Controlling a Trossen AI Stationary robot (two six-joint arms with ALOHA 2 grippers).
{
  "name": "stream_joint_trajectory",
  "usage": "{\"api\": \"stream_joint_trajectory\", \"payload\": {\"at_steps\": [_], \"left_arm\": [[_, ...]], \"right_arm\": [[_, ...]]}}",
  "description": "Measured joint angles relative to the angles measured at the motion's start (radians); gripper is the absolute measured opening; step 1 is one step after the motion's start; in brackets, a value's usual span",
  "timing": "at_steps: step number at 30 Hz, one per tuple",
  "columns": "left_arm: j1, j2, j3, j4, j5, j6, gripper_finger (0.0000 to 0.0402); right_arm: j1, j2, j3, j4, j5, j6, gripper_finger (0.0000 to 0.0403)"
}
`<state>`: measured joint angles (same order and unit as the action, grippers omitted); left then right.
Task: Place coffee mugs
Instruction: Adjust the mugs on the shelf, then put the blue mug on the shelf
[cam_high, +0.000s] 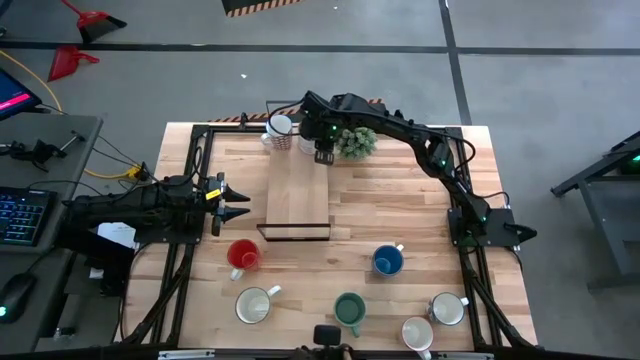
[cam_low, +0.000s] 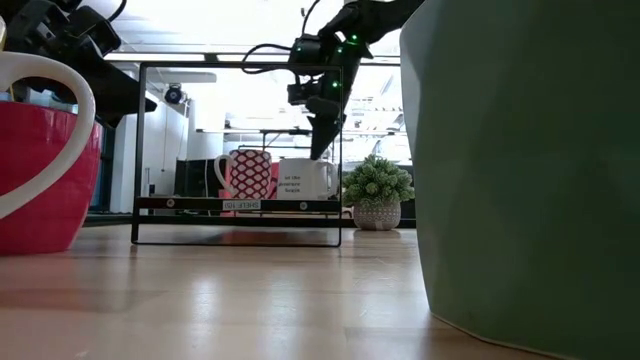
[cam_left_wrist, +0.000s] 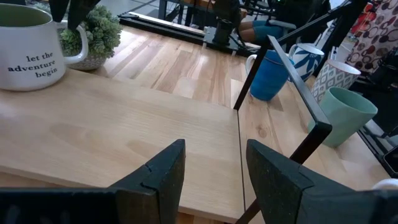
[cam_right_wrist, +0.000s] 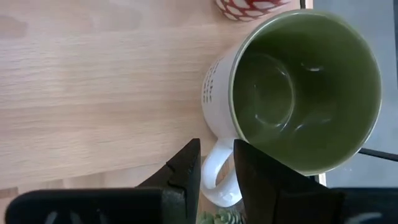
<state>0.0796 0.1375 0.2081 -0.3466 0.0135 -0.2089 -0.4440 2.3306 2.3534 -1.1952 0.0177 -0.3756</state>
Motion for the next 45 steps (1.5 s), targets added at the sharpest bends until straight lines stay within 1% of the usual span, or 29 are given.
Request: {"api": "stream_joint_trajectory", "payload": {"at_steps": [4,8,13,17,20,22,25,27,29,31,33,37,40,42,45], "left_arm": [[0.0,0.0,0.0,0.0,0.0,0.0,0.0158],[0.0,0.0,0.0,0.0,0.0,-0.006,0.0158],[0.0,0.0,0.0,0.0,0.0,-0.017,0.0158],[0.0,0.0,0.0,0.0,0.0,-0.017,0.0158],[0.0,0.0,0.0,0.0,0.0,-0.024,0.0158],[0.0,0.0,0.0,0.004,0.0,-0.025,0.0158],[0.0,0.0,0.0,0.01,0.0,-0.024,0.0158],[0.0,0.0,0.0,0.013,0.0,-0.024,0.0158],[0.0,0.0,0.0,0.016,0.0,-0.025,0.0158],[0.0,0.0,0.0,0.017,0.0,-0.026,0.0158],[0.0,0.0,0.0,0.025,0.0,-0.026,0.0158],[0.0,0.0,0.0,0.061,0.0,-0.026,0.0158],[0.0,0.0,0.0,0.07,0.0,-0.025,0.0158],[0.0,0.0,0.0,0.072,0.0,-0.025,0.0158],[0.0,0.0,0.0,0.082,0.0,-0.025,0.0158]], "right_arm": [[-0.007,0.0,0.0,0.023,0.001,0.0,0.0087],[-0.007,0.0,0.001,0.008,0.019,0.008,0.0087],[0.021,-0.025,0.001,-0.065,-0.052,-0.001,0.0087],[0.062,-0.1,0.002,-0.122,-0.094,-0.028,0.0087],[0.085,-0.171,0.002,-0.217,-0.118,-0.036,0.0087],[0.097,-0.226,0.002,-0.269,-0.156,-0.026,0.0087],[0.111,-0.309,-0.008,-0.291,-0.206,-0.01,0.0087],[0.115,-0.375,-0.049,-0.293,-0.245,-0.01,0.0087],[0.114,-0.46,-0.122,-0.28,-0.278,0.0,0.0087],[0.115,-0.562,-0.247,-0.224,-0.288,0.029,0.0087],[0.122,-0.682,-0.418,-0.125,-0.288,0.073,0.0087],[0.156,-0.953,-0.803,0.136,-0.298,0.176,0.0087],[0.197,-1.145,-1.055,0.304,-0.279,0.29,0.0087],[0.234,-1.256,-1.204,0.4,-0.241,0.373,0.0087],[0.302,-1.387,-1.397,0.537,-0.183,0.467,0.0087]]}}
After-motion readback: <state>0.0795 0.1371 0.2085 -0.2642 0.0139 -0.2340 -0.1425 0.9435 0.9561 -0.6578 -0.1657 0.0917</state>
